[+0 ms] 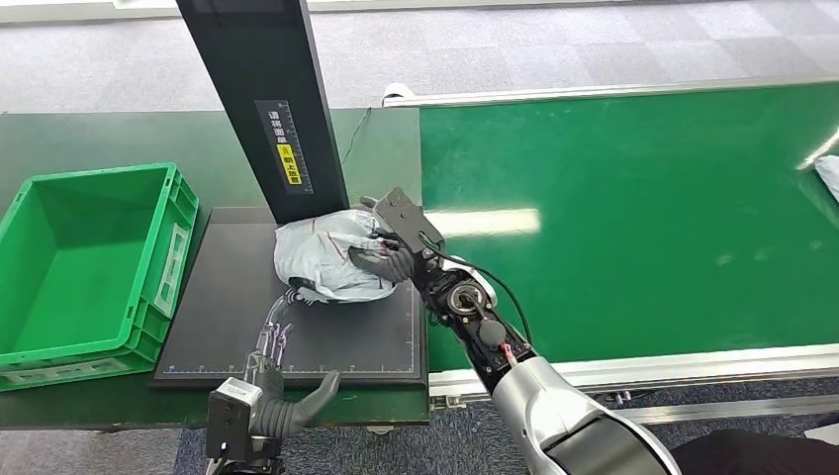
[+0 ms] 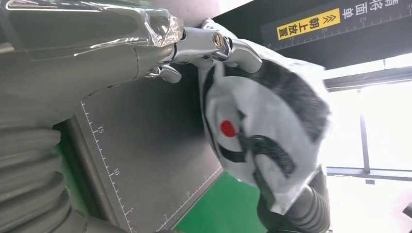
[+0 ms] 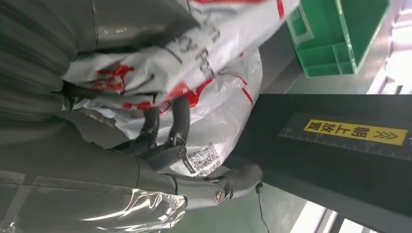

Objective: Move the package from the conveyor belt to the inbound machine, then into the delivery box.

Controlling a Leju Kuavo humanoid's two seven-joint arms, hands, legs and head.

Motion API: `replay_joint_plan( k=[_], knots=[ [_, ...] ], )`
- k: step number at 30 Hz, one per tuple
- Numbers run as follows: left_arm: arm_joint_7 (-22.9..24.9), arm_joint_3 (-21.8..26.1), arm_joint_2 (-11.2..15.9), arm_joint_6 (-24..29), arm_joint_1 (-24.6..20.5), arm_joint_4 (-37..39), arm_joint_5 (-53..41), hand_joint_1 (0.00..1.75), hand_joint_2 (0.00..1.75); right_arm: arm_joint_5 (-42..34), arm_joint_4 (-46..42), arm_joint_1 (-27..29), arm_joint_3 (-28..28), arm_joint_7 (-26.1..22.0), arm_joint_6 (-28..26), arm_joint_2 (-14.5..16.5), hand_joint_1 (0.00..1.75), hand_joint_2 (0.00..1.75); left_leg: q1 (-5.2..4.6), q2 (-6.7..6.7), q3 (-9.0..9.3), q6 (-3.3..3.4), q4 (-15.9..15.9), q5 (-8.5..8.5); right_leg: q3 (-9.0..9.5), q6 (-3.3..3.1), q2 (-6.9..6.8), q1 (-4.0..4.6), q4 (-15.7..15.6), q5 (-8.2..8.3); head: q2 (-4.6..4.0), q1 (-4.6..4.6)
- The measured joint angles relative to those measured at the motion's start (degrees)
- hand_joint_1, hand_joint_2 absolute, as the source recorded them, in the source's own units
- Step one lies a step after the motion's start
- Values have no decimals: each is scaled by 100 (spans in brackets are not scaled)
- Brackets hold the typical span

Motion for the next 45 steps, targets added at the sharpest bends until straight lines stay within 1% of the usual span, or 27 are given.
replay_joint_plan(
  k=[5,9,11,14,16,18,23,26,29,31,34,40,45],
  knots=[
    [-2,-1,1,-12,-4,1,3,0,175,-113,14,-3,-1,-343,419,2,0,175,0,0,-1,0,0,0,-1,0,0,0,0,0,1,-1],
    [-37,10,4,23,0,-10,3,0,175,-290,-10,8,-33,-809,695,-2,0,175,0,0,-2,0,0,0,-2,0,0,0,0,0,-1,-1],
    [-72,23,11,161,29,-72,-53,0,175,-432,-87,52,-89,-1144,838,-7,0,175,0,0,-2,0,0,0,-2,0,0,0,0,0,0,0],
    [-116,78,29,546,156,-302,-260,0,175,-599,-346,243,-184,-1655,1063,-21,0,175,0,0,-2,0,0,-1,-3,0,0,1,0,-1,1,1],
    [-153,152,32,871,312,-559,-434,0,175,-668,-679,511,-228,-1939,1145,-29,0,175,2,0,-3,-1,-1,-2,-3,-1,0,2,0,-3,0,1],
    [-194,250,29,1223,537,-918,-645,0,175,-717,-1187,946,-263,-2094,1167,-33,0,175,5,0,-4,-3,-1,-7,-4,-3,0,4,0,-9,1,1],
    [-220,438,-23,1885,1138,-1973,-1223,0,175,-769,-2785,2286,-314,-2050,1078,-32,0,175,8,-2,-9,-8,-2,-22,-7,-6,-2,6,-2,-25,0,-1],
    [-211,464,-38,2088,1334,-2376,-1440,0,175,-725,-3465,2813,-395,-1990,940,-37,0,175,8,-2,-8,-6,-2,-26,-7,-6,-2,6,-3,-28,1,0],
    [-105,443,-36,2083,1390,-2547,-1558,0,175,-696,-3942,3189,-538,-1974,873,-45,0,175,7,-3,-4,-5,-2,-26,-4,-6,-2,5,-4,-27,-1,1],
    [40,366,-22,1970,1336,-2510,-1678,0,175,-716,-4187,3382,-636,-1998,888,-47,0,175,6,-3,-1,-5,-1,-26,0,-6,-2,5,-5,-27,-1,1],
    [297,139,15,1770,1106,-2222,-1963,0,175,-741,-4457,3583,-755,-2039,966,-48,0,175,6,-3,4,-5,-1,-25,7,-6,-2,5,-4,-25,0,1],
    [744,-525,86,1405,449,-1231,-2473,0,175,-677,-4643,3752,-857,-2029,1085,-41,0,175,6,-1,12,-5,-1,-25,11,-7,-1,5,-4,-22,1,-1],
    [1127,-918,179,1220,-129,-365,-2894,0,175,-669,-4633,3741,-874,-2042,1185,-34,0,175,7,-1,12,-6,-1,-24,11,-7,-1,5,-3,-21,-1,-3]
  ],
)
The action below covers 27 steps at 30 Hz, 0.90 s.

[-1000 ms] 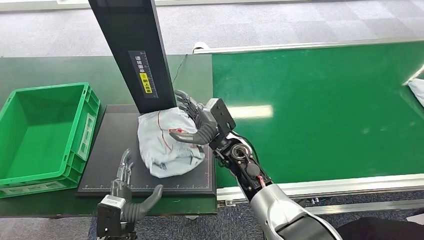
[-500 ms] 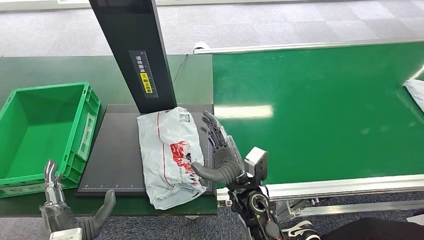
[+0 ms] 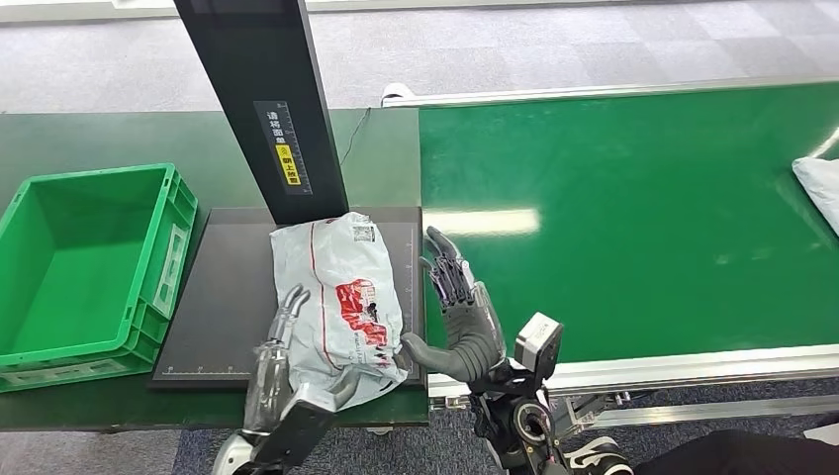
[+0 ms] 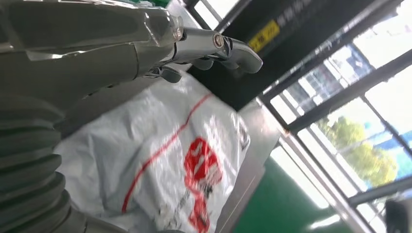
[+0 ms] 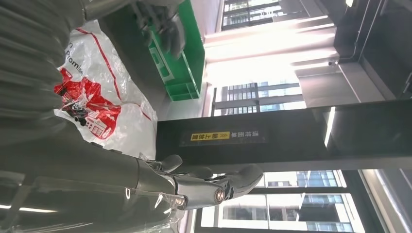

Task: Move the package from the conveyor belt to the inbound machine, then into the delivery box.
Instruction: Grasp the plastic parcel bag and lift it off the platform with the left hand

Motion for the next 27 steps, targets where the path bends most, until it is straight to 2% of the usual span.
replay_joint_plan(
  k=[8,15,21,27],
  knots=[
    [-110,-247,22,-85,-808,1501,131,0,175,-245,137,-169,19,-30,184,10,0,175,0,0,1,-1,1,2,1,0,0,0,0,1,1,1],
    [-352,-140,-14,-176,-1403,2573,444,0,175,-291,151,-111,-6,-3,197,10,0,175,0,0,0,-1,0,1,1,0,0,0,1,1,0,2],
    [-394,76,8,-138,-1622,3049,408,0,175,-291,147,-59,-22,11,198,10,0,175,1,1,2,-1,-1,1,8,0,1,0,1,1,0,2],
    [-393,221,11,-109,-1621,3130,251,0,175,-277,147,-54,-33,12,209,10,0,175,1,2,11,-1,-1,1,19,-1,1,0,1,1,1,2]
  ],
)
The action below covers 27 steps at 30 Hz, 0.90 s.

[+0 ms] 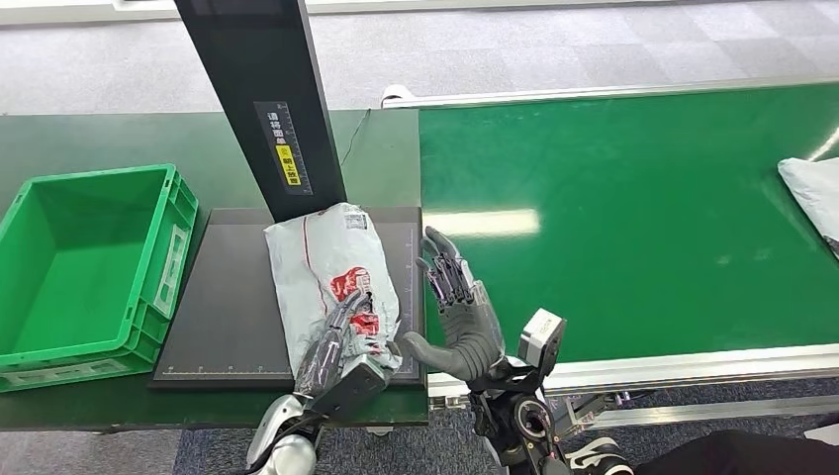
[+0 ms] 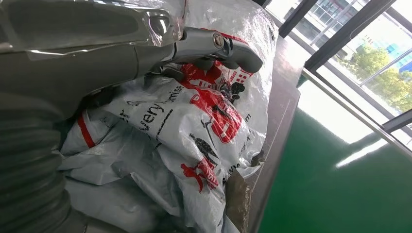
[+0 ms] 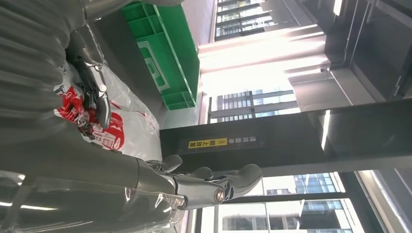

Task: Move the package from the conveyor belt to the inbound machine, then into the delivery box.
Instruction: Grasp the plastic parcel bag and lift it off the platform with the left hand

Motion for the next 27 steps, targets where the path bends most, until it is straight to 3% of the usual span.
replay_joint_plan(
  k=[2,6,9,13,22,27],
  knots=[
    [24,44,3,0,17,-16,-61,2,175,11,0,6,-1,0,16,-1,0,175,0,0,3,0,0,0,2,0,0,0,0,0,0,0],
    [70,130,11,2,67,-87,-144,139,175,28,1,9,-2,-4,52,-3,0,175,1,1,6,0,-1,0,5,0,0,0,1,0,-1,0],
    [98,202,17,26,102,-159,-205,162,175,48,4,5,-3,-8,56,-4,0,175,2,0,6,0,-1,0,6,-1,0,1,1,0,0,0],
    [111,297,27,97,154,-255,-261,174,175,73,17,-5,-6,-21,56,-4,0,175,2,0,6,-1,-1,0,7,-1,0,1,1,0,0,0],
    [152,518,27,488,356,-602,-340,175,175,158,30,-40,-28,-25,38,-3,0,175,2,0,5,-1,0,0,3,0,0,0,1,0,-1,0],
    [-196,749,16,821,612,-1059,144,175,175,199,31,-38,-65,-10,-44,-1,0,175,2,0,2,-1,0,0,-3,0,0,1,1,0,-1,0]
  ],
)
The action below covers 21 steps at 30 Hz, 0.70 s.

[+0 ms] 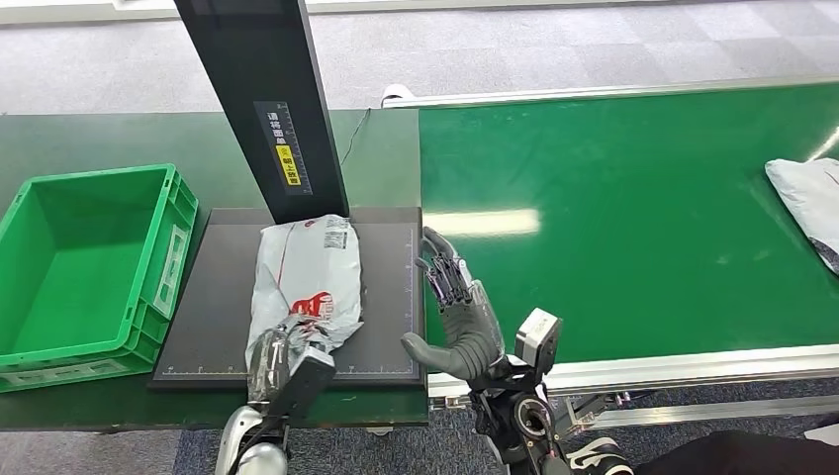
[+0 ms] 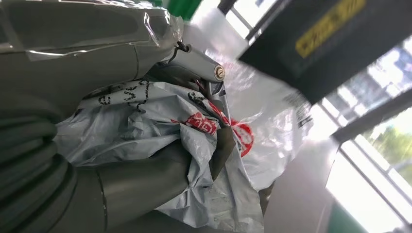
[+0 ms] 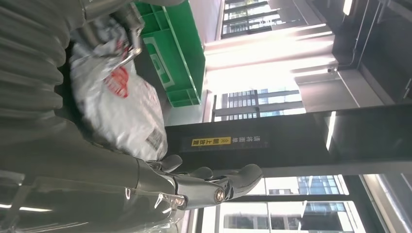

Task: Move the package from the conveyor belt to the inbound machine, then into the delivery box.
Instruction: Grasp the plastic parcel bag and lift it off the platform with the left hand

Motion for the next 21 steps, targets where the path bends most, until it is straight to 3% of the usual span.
replay_joint_plan(
  k=[11,16,21],
  knots=[
    [-1288,200,13,1470,1071,-2745,1392,175,175,21,-2,49,-109,37,-145,1,0,175,0,0,-13,1,0,-1,-12,1,0,0,-1,-2,1,0],
    [-1563,199,43,1584,1350,-3733,1628,175,175,21,-2,56,-169,37,-168,1,0,175,-1,-1,-14,2,0,-2,-10,0,-2,0,-2,-3,1,1],
    [-1571,218,64,1586,1346,-4352,1739,175,175,52,-2,98,-192,37,-193,1,0,175,0,-1,-10,1,0,-1,-10,0,-2,0,-1,-2,0,0]
  ],
)
